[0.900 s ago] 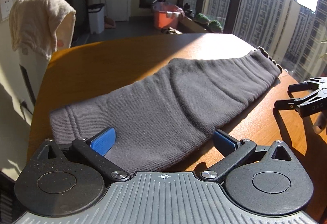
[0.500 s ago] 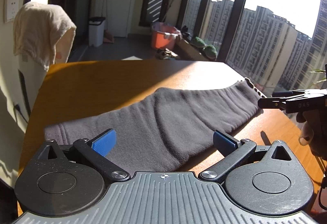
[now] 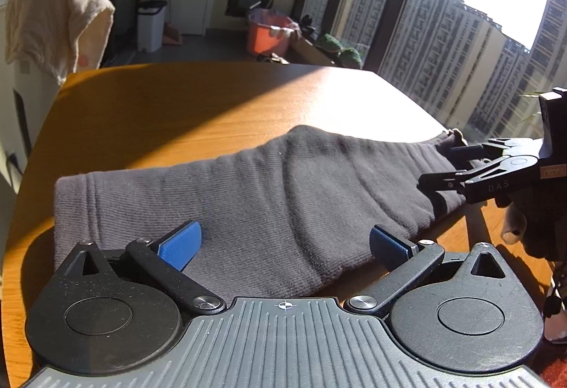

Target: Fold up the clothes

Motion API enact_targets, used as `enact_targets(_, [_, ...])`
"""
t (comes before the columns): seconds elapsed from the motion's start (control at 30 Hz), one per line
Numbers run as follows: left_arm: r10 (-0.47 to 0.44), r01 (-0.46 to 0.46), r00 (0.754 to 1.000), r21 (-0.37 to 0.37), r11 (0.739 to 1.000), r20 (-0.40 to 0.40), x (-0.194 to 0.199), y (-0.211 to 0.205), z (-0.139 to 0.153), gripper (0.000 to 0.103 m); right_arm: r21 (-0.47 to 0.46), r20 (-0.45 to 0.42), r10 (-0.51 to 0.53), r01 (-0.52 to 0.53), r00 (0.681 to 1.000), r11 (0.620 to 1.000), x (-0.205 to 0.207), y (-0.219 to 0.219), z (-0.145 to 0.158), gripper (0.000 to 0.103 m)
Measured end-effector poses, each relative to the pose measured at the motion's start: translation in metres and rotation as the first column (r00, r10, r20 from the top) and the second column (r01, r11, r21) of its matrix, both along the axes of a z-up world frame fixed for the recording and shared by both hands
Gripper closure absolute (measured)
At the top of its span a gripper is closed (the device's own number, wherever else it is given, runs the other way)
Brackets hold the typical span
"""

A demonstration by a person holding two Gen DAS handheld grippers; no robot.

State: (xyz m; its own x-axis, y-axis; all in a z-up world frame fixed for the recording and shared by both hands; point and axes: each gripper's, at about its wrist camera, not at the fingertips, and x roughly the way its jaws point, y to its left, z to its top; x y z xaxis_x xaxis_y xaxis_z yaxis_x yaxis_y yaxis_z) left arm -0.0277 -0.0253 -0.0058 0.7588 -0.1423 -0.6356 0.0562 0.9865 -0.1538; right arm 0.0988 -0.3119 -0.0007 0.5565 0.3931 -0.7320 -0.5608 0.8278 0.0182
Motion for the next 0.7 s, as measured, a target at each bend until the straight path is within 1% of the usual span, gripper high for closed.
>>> enact_targets(0.03, [0.003, -0.003, 1.0, 0.013, 1.0, 0.017, -0.005, -0.004, -0.001, 0.0, -0.003, 0.01, 0.009, -0.009, 1.0, 1.0, -0.01, -0.006, 0.0, 0.0])
enact_targets(0.07, [0.012, -0.013, 1.0, 0.051, 0.999, 0.029, -0.009, -0.008, 0.0, 0.0, -0.007, 0.024, 0.013, -0.013, 1.0, 1.0, -0.017, -0.008, -0.001, 0.0])
enact_targets(0.13, [0.034, -0.047, 0.996, 0.176, 0.983, 0.077, -0.018, -0.015, 0.005, 0.0, -0.012, 0.031, 0.016, -0.015, 0.999, 1.0, -0.02, -0.009, -0.002, 0.0])
enact_targets(0.17, [0.038, -0.064, 0.993, 0.244, 0.968, 0.11, -0.023, -0.017, 0.009, 0.0, -0.02, 0.016, 0.021, -0.021, 1.0, 1.0, -0.017, -0.008, -0.001, 0.0])
enact_targets(0.23, [0.027, -0.106, 0.978, 0.384, 0.917, 0.205, -0.039, -0.018, 0.018, 0.0, -0.049, -0.013, 0.042, -0.042, 0.999, 0.998, -0.008, -0.003, 0.004, 0.0])
enact_targets(0.27, [0.021, -0.128, 0.97, 0.434, 0.892, 0.241, -0.05, -0.019, 0.023, 0.0, -0.061, -0.003, 0.057, -0.057, 0.998, 0.997, -0.004, 0.001, 0.007, 0.0])
enact_targets(0.3, [0.016, -0.155, 0.96, 0.484, 0.861, 0.279, -0.062, -0.02, 0.027, 0.0, -0.059, 0.023, 0.07, -0.069, 0.997, 0.996, -0.006, 0.005, 0.009, 0.0])
enact_targets(0.33, [0.012, -0.174, 0.954, 0.518, 0.838, 0.301, -0.073, -0.019, 0.031, 0.0, -0.06, 0.06, 0.102, -0.098, 0.993, 0.993, -0.012, 0.013, 0.012, 0.0])
enact_targets(0.37, [0.011, -0.175, 0.955, 0.53, 0.83, 0.298, -0.081, -0.014, 0.036, 0.0, -0.059, 0.102, 0.163, -0.157, 0.981, 0.986, -0.023, 0.022, 0.016, 0.0])
enact_targets(0.43, [0.007, -0.158, 0.965, 0.559, 0.814, 0.263, -0.093, -0.005, 0.043, 0.0, -0.038, 0.147, 0.304, -0.302, 0.941, 0.953, -0.052, 0.04, 0.025, 0.003])
enact_targets(0.47, [0.007, -0.14, 0.973, 0.564, 0.814, 0.231, -0.094, 0.0, 0.044, 0.0, -0.048, 0.162, 0.368, -0.365, 0.916, 0.93, -0.064, 0.053, 0.025, 0.009])
enact_targets(0.5, [0.005, -0.126, 0.978, 0.576, 0.808, 0.206, -0.096, 0.0, 0.044, 0.0, -0.073, 0.176, 0.436, -0.43, 0.882, 0.9, -0.076, 0.071, 0.022, 0.016])
enact_targets(0.57, [0.001, -0.098, 0.987, 0.597, 0.796, 0.159, -0.099, 0.001, 0.043, 0.0, -0.124, 0.193, 0.553, -0.539, 0.811, 0.833, -0.095, 0.105, 0.015, 0.023])
enact_targets(0.6, [-0.005, -0.085, 0.989, 0.607, 0.79, 0.145, -0.099, -0.001, 0.041, 0.0, -0.145, 0.192, 0.581, -0.563, 0.791, 0.814, -0.098, 0.117, 0.01, 0.027])
enact_targets(0.63, [-0.013, -0.077, 0.99, 0.617, 0.783, 0.141, -0.099, -0.001, 0.037, 0.0, -0.159, 0.189, 0.595, -0.574, 0.781, 0.803, -0.097, 0.126, 0.007, 0.033])
enact_targets(0.67, [-0.02, -0.077, 0.989, 0.628, 0.774, 0.146, -0.101, -0.002, 0.034, 0.0, -0.155, 0.193, 0.591, -0.571, 0.783, 0.806, -0.095, 0.133, 0.007, 0.062])
enact_targets(0.7, [-0.027, -0.084, 0.986, 0.635, 0.768, 0.162, -0.104, -0.002, 0.03, 0.0, -0.116, 0.185, 0.577, -0.566, 0.795, 0.816, -0.09, 0.137, 0.012, 0.078])
